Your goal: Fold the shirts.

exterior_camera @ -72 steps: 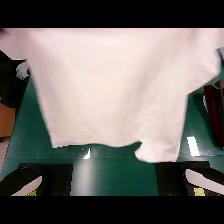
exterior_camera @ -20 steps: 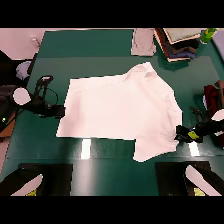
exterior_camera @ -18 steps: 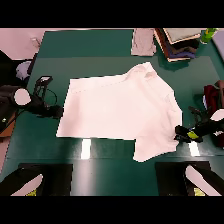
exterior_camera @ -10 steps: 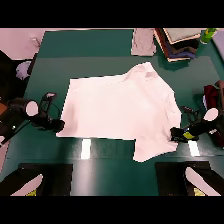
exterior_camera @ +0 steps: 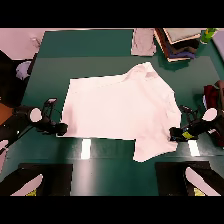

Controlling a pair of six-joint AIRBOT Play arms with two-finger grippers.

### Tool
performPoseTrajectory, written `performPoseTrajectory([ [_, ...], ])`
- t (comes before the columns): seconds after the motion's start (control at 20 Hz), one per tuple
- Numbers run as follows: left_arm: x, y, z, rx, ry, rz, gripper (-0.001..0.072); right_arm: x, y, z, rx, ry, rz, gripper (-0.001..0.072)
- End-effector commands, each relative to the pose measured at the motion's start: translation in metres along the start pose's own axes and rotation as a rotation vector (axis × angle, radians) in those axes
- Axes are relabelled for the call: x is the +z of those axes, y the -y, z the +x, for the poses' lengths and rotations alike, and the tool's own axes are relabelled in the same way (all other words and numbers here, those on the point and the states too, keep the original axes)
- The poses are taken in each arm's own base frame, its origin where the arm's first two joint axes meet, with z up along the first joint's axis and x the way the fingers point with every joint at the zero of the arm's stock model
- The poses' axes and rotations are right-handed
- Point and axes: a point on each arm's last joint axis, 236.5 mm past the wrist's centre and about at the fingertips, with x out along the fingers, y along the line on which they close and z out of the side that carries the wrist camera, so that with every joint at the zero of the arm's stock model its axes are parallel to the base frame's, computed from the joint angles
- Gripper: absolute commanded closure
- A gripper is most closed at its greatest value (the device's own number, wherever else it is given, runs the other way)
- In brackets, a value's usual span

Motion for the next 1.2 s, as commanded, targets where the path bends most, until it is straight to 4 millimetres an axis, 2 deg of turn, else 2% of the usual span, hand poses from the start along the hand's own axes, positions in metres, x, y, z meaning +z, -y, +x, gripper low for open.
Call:
performPoseTrajectory([
  [0.0, -0.009, 0.004, 0.006, -0.022, -0.027, -0.021, 0.0205, 0.0, 0.0, 0.0, -0.002, -0.001, -0.001, 0.0691],
  [0.05, -0.012, 0.004, 0.006, -0.022, -0.037, -0.021, 0.0207, 0.0, 0.0, 0.0, -0.002, 0.0, -0.001, 0.0691],
  [0.1, -0.012, 0.004, 0.006, -0.022, -0.04, -0.021, 0.0302, 0.0, 0.0, 0.0, -0.002, 0.0, -0.001, 0.0691],
  [0.15, -0.012, 0.004, 0.005, -0.021, -0.04, -0.02, 0.0486, 0.0, 0.0, 0.0, -0.002, 0.0, -0.001, 0.0691],
  [0.2, -0.011, 0.004, 0.004, -0.022, -0.036, -0.02, 0.0635, 0.0, 0.0, 0.0, -0.002, 0.001, -0.001, 0.0691],
  [0.25, -0.009, 0.005, 0.002, -0.024, -0.032, -0.019, 0.0681, 0.002, 0.0, -0.002, -0.002, 0.005, -0.003, 0.0691],
  [0.35, 0.005, 0.009, -0.014, -0.032, 0.001, -0.012, 0.0682, 0.012, -0.004, -0.016, -0.001, 0.032, -0.014, 0.0691],
  [0.45, 0.029, 0.017, -0.043, -0.045, 0.061, 0.017, 0.0682, 0.031, -0.011, -0.044, 0.001, 0.097, -0.038, 0.0691],
  [0.5, 0.047, 0.022, -0.068, -0.058, 0.126, 0.035, 0.0682, 0.042, -0.016, -0.065, 0.0, 0.159, -0.055, 0.0692],
  [0.55, 0.066, 0.028, -0.099, -0.075, 0.224, 0.049, 0.0682, 0.055, -0.022, -0.095, -0.002, 0.246, -0.077, 0.0691],
  [0.65, 0.101, 0.04, -0.187, -0.111, 0.47, 0.074, 0.0682, 0.077, -0.04, -0.168, -0.002, 0.468, -0.129, 0.0691],
  [0.7, 0.11, 0.044, -0.241, -0.13, 0.608, 0.086, 0.0682, 0.083, -0.05, -0.21, -0.006, 0.589, -0.157, 0.0692],
  [0.8, 0.108, 0.05, -0.354, -0.165, 0.881, 0.114, 0.0682, 0.081, -0.072, -0.309, -0.013, 0.868, -0.216, 0.0692],
  [0.85, 0.097, 0.052, -0.41, -0.184, 1.019, 0.128, 0.0682, 0.072, -0.082, -0.354, -0.017, 0.994, -0.242, 0.0691],
  [0.95, 0.062, 0.052, -0.507, -0.214, 1.257, 0.161, 0.0682, 0.045, -0.101, -0.438, -0.029, 1.223, -0.298, 0.0692],
  [1.05, 0.022, 0.049, -0.58, -0.243, 1.443, 0.172, 0.0682, 0.011, -0.115, -0.503, -0.042, 1.401, -0.334, 0.0692],
  [1.15, -0.016, 0.045, -0.633, -0.251, 1.602, 0.196, 0.0682, -0.019, -0.125, -0.548, -0.052, 1.527, -0.368, 0.0691],
])
